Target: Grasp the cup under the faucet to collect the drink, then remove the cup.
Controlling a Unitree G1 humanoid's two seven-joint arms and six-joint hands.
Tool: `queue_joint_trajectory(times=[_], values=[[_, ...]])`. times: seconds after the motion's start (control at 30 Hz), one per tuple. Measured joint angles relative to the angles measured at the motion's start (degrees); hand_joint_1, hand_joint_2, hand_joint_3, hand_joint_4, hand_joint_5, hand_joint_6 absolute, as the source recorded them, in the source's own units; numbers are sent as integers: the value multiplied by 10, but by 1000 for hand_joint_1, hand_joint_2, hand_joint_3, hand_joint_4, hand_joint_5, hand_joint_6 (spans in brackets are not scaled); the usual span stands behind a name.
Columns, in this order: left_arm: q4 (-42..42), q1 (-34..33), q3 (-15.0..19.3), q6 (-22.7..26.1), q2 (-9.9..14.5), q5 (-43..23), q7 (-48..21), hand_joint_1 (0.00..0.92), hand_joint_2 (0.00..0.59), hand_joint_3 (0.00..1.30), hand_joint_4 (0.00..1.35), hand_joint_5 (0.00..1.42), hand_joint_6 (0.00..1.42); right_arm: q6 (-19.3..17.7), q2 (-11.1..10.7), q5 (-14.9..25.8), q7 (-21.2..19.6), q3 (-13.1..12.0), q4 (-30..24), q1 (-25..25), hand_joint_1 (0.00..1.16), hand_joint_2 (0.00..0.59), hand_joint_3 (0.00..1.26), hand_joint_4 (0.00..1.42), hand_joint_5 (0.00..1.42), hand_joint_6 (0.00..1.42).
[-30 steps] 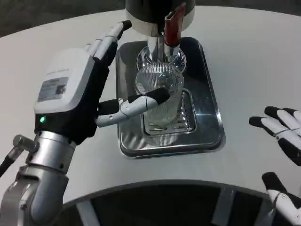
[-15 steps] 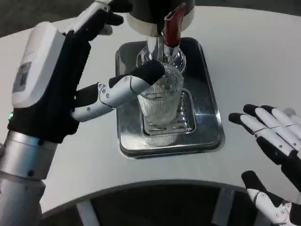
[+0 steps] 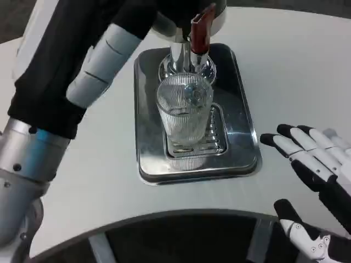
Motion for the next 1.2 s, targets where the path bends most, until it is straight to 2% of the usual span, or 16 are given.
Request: queue_joint_trajectory(times=[0.13, 0.5, 0.6, 0.67, 0.93, 1.2], values=[[1, -35, -2, 46, 0, -54, -22, 0, 72, 354, 378, 464, 534, 4, 7, -22, 1, 17, 0, -2, 359, 559, 71, 0, 0, 0], [20, -129, -7, 119, -6, -76, -25, 0, 77, 310, 317, 404, 462, 22, 22, -76, 6, 68, 0, -8, 349, 572, 65, 0, 0, 0], [39, -157, -7, 142, 0, -76, -30, 0, 78, 310, 301, 389, 455, 27, 31, -94, 7, 86, 0, -16, 348, 574, 64, 0, 0, 0], [59, -178, -6, 164, 12, -76, -38, 0, 75, 313, 291, 378, 437, 34, 34, -100, 9, 97, 0, -23, 347, 575, 64, 0, 0, 0], [147, -225, -3, 193, 41, -78, -84, 0, 69, 212, 143, 239, 308, 42, 37, -109, 13, 109, 0, -26, 341, 571, 64, 0, 0, 0], [195, -230, -16, 193, 42, -76, -126, 0, 75, 200, 132, 217, 285, 42, 38, -108, 13, 106, 0, -22, 334, 568, 64, 0, 0, 0]])
